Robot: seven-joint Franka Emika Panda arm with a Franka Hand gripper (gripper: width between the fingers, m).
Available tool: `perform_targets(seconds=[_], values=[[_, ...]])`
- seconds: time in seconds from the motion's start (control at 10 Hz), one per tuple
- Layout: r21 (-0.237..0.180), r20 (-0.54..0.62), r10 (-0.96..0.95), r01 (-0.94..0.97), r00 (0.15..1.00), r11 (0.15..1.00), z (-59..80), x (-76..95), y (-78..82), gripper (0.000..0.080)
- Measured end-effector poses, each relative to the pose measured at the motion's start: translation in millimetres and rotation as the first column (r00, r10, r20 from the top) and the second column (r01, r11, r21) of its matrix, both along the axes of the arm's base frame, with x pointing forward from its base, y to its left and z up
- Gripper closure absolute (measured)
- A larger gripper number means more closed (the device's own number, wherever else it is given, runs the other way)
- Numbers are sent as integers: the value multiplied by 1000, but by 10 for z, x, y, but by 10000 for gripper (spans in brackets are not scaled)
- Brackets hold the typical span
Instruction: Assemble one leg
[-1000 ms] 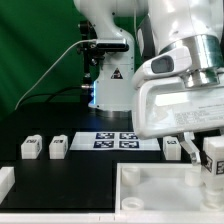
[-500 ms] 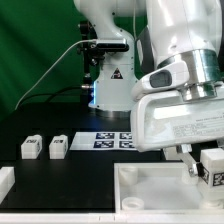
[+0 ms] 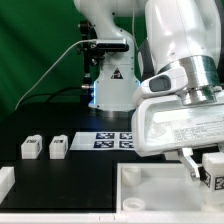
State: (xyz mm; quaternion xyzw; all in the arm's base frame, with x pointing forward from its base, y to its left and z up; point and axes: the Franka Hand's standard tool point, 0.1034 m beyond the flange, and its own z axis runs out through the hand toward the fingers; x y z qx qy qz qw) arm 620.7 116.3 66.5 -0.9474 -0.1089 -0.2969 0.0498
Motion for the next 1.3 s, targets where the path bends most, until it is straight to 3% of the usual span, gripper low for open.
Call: perform_targets(seconds=[0.2,0.3,0.4,0.5,1.2,1.3], values=[[-1,-13,1,-1,1000,1000,-17,-8,-1,510],[-1,-13,1,-1,1000,1000,-17,-8,-1,298],[-1,-13,1,-1,1000,1000,-17,-8,-2,298],[-1,-13,1,-1,1000,1000,-18,-9,-2,181],[-2,-33,1,-1,999,1000,-3,-7,-9,150],[-6,-58,4,-5,998,1000,140,24,-28,150]])
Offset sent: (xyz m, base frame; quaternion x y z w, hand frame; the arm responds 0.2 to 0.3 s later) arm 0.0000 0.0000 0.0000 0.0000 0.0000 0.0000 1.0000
